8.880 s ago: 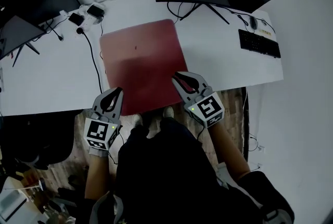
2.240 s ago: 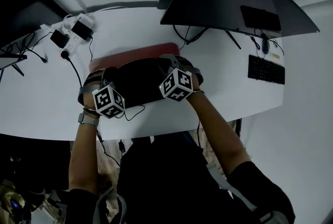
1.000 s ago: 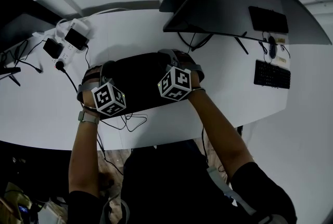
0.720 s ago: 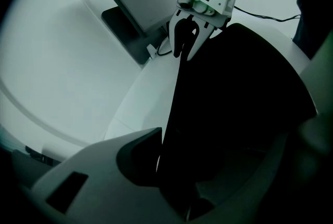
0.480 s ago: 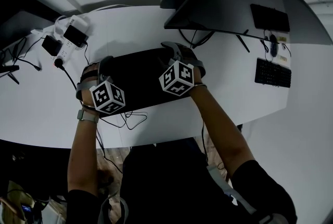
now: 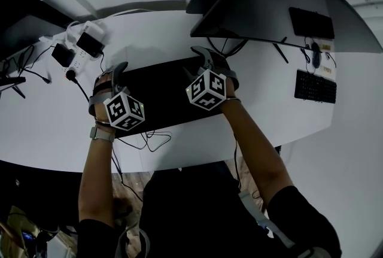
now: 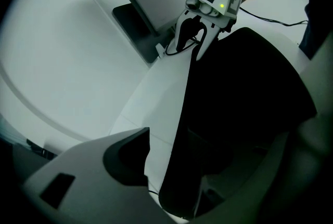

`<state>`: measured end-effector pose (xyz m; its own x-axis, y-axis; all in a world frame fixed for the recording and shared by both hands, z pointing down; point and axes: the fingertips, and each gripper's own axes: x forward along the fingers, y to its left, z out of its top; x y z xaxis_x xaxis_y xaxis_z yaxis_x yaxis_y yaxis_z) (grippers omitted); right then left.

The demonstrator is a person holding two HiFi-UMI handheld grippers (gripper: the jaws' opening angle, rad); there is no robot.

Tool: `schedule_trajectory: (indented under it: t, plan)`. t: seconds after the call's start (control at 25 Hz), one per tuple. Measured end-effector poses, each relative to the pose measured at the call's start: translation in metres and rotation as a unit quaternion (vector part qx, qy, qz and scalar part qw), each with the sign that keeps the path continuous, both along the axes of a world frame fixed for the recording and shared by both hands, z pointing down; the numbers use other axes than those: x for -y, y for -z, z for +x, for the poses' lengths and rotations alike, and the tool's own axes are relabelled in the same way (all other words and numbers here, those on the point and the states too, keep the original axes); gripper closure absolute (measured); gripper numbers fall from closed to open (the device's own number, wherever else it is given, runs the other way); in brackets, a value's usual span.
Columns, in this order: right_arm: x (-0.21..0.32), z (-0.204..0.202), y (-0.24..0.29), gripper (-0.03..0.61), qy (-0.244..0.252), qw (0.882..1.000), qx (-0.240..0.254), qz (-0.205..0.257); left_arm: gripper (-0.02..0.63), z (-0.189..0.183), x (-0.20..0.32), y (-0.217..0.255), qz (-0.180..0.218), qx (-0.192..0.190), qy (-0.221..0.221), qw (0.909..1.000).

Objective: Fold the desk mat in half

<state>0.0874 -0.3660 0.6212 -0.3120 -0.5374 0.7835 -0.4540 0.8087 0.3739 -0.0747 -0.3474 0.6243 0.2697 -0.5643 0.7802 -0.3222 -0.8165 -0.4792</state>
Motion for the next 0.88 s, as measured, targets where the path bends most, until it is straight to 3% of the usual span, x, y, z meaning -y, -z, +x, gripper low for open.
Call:
schedule_trajectory:
  t: [0.4, 0.76, 0.88]
  plan:
    - [-0.003, 0.001, 0.012, 0.338, -0.012, 1.0, -0.001, 0.003, 0.39, -0.012, 0.0, 0.01, 0.003, 0.011, 0.023, 0.9997]
    - [-0.023, -0.012, 0.039, 0.343, -0.037, 0.999, 0.031, -0.002, 0.394, -0.027, -0.009, 0.043, 0.022, -0.015, 0.05, 0.9984]
    - [-0.033, -0.017, 0.05, 0.377, -0.046, 0.998, 0.05, -0.002, 0.414, -0.029, -0.019, 0.052, 0.026, -0.024, 0.054, 0.9979]
